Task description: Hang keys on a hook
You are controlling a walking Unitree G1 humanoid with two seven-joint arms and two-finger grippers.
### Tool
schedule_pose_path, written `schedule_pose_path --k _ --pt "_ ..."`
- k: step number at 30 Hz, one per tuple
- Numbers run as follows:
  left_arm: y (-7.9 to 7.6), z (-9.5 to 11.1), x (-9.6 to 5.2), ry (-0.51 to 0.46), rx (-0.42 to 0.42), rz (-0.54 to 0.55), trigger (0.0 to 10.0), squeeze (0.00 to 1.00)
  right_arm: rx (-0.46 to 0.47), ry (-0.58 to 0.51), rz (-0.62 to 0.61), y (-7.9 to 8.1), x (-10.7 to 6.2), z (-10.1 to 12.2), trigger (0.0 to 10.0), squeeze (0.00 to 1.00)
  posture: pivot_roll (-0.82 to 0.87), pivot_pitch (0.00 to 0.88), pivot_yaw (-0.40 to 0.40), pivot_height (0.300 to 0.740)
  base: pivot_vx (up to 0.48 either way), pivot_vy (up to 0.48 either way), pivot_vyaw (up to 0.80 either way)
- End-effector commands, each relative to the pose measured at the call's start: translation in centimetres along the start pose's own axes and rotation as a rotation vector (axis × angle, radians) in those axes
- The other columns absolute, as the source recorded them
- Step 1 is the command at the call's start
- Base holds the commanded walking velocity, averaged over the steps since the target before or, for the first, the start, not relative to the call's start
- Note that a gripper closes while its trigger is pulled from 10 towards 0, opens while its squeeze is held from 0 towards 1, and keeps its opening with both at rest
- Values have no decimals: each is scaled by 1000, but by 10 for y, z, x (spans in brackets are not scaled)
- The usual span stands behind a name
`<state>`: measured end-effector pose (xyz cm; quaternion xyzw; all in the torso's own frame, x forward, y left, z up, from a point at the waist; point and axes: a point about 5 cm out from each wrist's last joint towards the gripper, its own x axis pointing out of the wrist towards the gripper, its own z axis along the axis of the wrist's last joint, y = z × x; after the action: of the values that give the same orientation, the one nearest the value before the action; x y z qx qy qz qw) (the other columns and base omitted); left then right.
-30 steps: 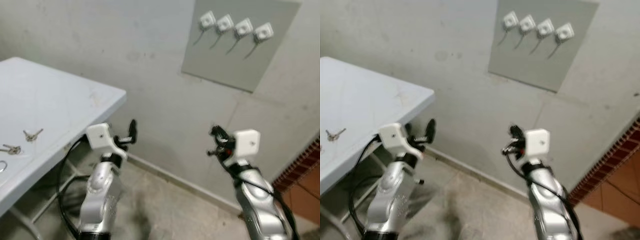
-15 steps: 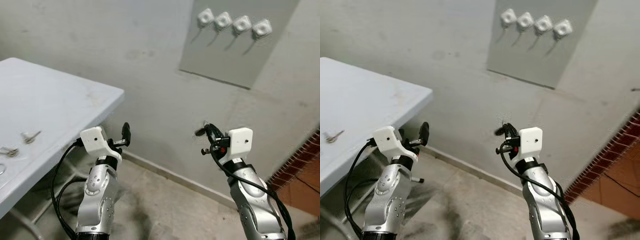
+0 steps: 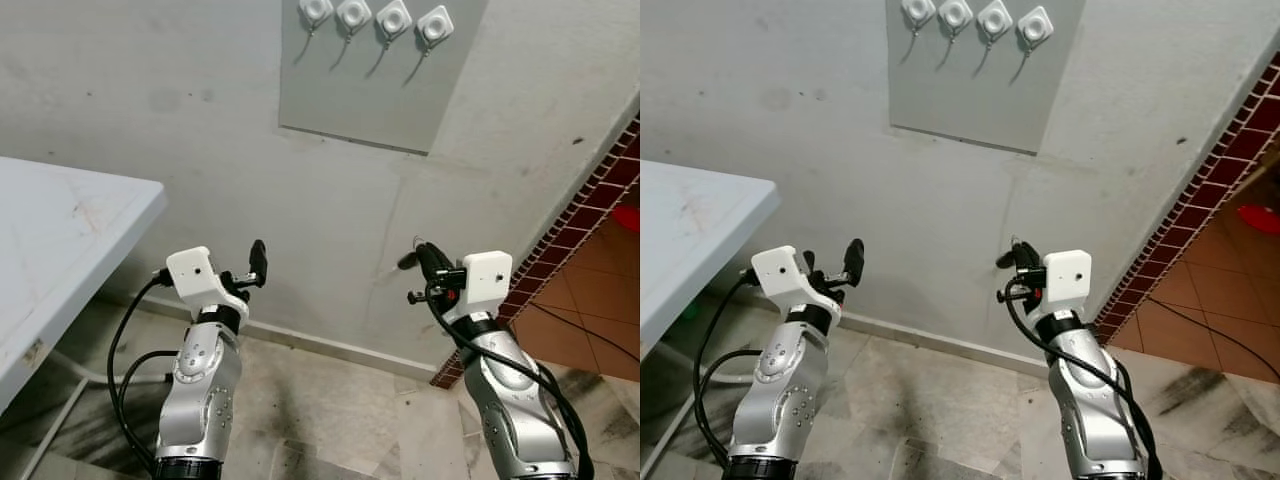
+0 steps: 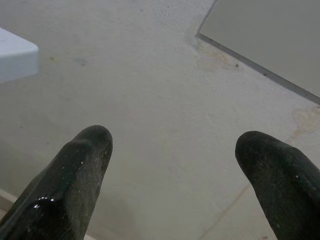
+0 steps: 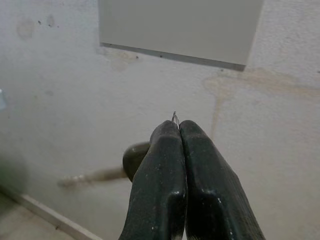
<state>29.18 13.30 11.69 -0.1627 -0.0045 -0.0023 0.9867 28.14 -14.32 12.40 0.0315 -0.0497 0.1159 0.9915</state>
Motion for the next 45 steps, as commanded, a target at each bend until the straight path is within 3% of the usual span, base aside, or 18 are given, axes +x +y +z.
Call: schedule_pose_path --k 1,9,16,22,28,45 --pt "-8 -4 1 17 -16 -7 10000 0 -2 4 -10 -4 2 1 10000 0 -62 0 -71 740 0 0 -731" --pt "-8 -4 1 24 5 -18 10000 0 4 2 -17 -3 2 1 10000 0 -61 0 -64 740 0 0 -728" --pt "-13 -1 0 13 76 -79 10000 0 7 -2 -33 -5 3 0 10000 0 -60 0 -50 740 0 0 -726" --pt "-15 5 -2 5 148 -187 10000 0 -7 -9 -67 -18 4 2 10000 0 -60 0 -37 740 0 0 -725" --pt "-9 14 5 -10 172 -191 10000 0 -28 -31 -103 -31 8 8 10000 0 -60 0 -27 740 0 0 -727" --pt "-21 24 9 -15 183 -289 10000 0 -29 -117 -95 -25 15 27 10000 0 -70 0 -4 740 0 0 -726"
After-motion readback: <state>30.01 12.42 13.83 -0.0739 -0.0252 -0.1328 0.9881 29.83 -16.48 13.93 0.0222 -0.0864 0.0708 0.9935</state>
